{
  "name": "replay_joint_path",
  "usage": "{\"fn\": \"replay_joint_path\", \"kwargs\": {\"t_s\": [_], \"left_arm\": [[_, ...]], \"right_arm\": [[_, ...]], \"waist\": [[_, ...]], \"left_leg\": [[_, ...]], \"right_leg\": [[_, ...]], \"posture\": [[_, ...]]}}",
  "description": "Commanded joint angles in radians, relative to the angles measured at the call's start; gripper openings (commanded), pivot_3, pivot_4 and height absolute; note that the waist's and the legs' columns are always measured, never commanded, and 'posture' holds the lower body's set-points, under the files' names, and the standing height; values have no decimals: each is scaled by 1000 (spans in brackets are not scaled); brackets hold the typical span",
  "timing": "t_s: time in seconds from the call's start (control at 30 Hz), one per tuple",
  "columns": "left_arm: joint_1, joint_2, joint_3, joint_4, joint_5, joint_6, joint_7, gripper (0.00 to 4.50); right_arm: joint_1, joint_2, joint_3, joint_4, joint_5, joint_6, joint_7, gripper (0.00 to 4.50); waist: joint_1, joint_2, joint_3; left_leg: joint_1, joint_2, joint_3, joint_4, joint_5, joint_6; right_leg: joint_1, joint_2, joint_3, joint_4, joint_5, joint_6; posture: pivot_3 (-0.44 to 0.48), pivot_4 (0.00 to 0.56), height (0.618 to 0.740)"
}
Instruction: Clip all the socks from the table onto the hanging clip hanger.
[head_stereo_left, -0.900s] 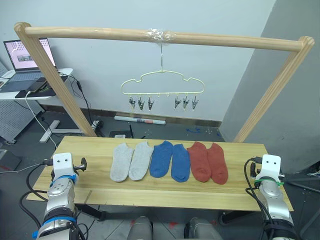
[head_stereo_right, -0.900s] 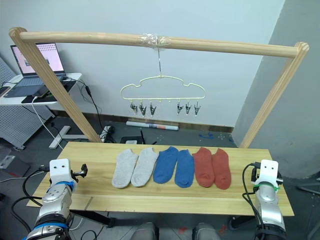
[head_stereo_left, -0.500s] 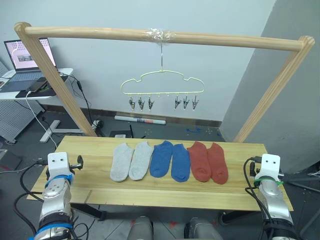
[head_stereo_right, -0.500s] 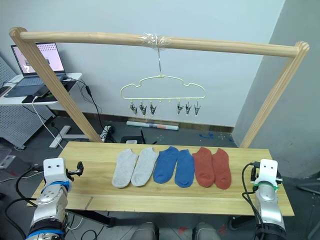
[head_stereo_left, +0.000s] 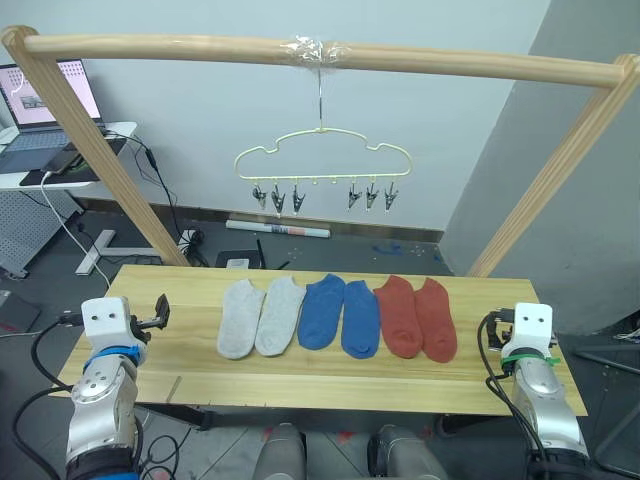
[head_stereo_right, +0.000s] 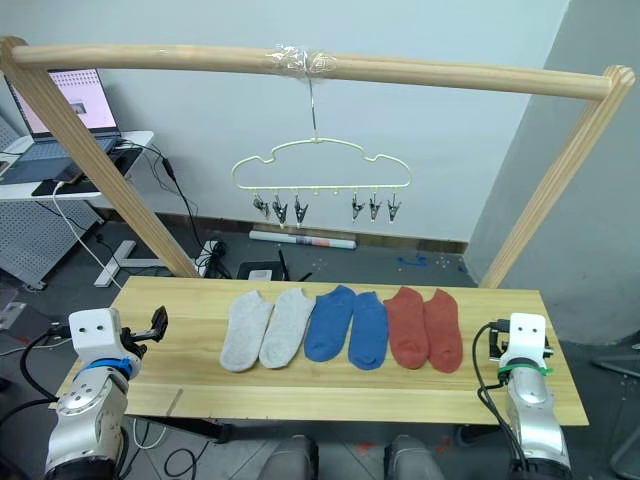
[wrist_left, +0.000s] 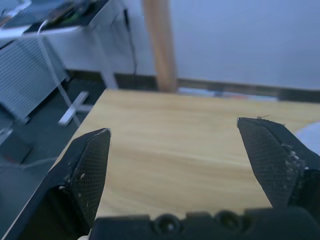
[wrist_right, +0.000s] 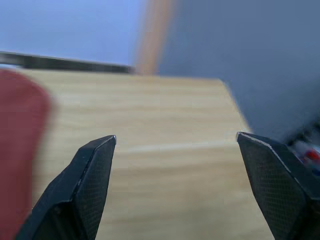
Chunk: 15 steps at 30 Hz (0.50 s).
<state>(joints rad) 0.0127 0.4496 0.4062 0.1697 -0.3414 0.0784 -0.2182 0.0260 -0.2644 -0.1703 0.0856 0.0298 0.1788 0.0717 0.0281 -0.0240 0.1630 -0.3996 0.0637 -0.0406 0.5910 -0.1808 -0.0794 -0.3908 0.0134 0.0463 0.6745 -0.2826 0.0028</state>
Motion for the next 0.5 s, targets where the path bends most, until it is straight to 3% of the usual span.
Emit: {"fn": "replay_joint_path", "kwargs": {"t_s": [0.03,0.07,0.27,0.4,0.5], "left_arm": [[26,6,-6,-238,-64,84,-30,4466],[30,4,-8,-284,-79,106,-35,4466],[-42,11,-112,-468,-88,250,-54,2679],[-145,-10,-175,-462,-71,272,-58,2679],[-197,-32,-200,-437,-61,263,-62,2679]], "right_arm": [[-5,-43,59,-136,58,16,163,4024],[-12,-56,69,-159,74,29,198,4024],[-102,-134,148,-287,215,100,464,4024],[-176,-159,191,-374,315,169,584,4024],[-233,-165,210,-433,394,239,638,4024]], "waist": [[0,0,12],[1,0,20],[6,1,55],[18,-2,71],[20,-2,73]], "left_leg": [[0,0,0,0,0,0],[0,1,-1,0,0,0],[-2,-1,-1,0,0,0],[-5,-1,-3,0,0,0],[-18,-1,-3,1,0,0]], "right_leg": [[0,0,0,0,0,0],[0,-1,1,0,0,0],[0,0,0,-1,-1,0],[-2,1,-2,-1,-2,3],[-15,2,-5,0,2,10]], "posture": [[219,193,740],[221,207,740],[223,232,740],[216,243,740],[208,250,740]]}}
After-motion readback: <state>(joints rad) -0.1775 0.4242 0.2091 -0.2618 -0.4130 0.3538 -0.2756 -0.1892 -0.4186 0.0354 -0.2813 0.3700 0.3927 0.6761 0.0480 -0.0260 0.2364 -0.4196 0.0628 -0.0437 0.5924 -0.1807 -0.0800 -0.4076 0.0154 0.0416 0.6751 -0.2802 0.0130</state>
